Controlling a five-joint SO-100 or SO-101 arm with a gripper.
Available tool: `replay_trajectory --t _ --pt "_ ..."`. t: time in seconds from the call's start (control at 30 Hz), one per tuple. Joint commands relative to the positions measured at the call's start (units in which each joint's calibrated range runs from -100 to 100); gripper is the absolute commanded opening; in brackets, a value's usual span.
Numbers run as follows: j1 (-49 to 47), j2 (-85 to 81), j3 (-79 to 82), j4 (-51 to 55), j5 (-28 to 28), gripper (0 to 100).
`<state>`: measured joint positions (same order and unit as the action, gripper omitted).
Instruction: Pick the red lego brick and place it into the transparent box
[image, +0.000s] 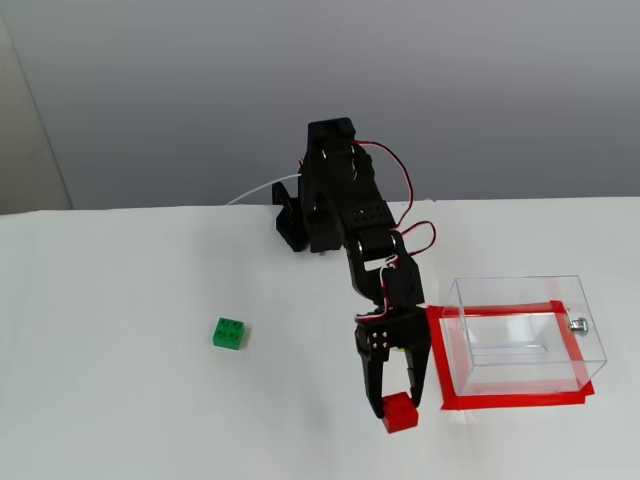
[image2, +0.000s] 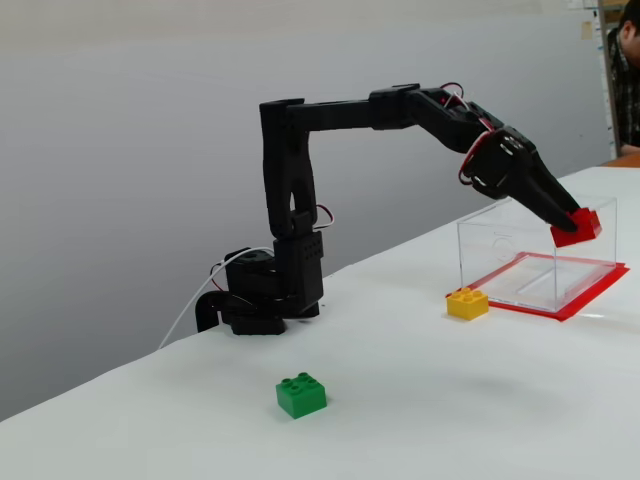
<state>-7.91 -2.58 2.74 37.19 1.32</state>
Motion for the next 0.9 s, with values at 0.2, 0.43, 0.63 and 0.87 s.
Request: replay_trajectory --t 0.2,0.43,0.63,0.87 --pt "-9.28 -10.36 1.15 6.85 0.04 10" --pt "-18.30 -10.79 1.06 6.50 0.25 10" --pt "-25.48 -10.28 -3.10 7.11 0.30 10" --pt "-34.13 -9.26 -4.00 7.20 0.30 10"
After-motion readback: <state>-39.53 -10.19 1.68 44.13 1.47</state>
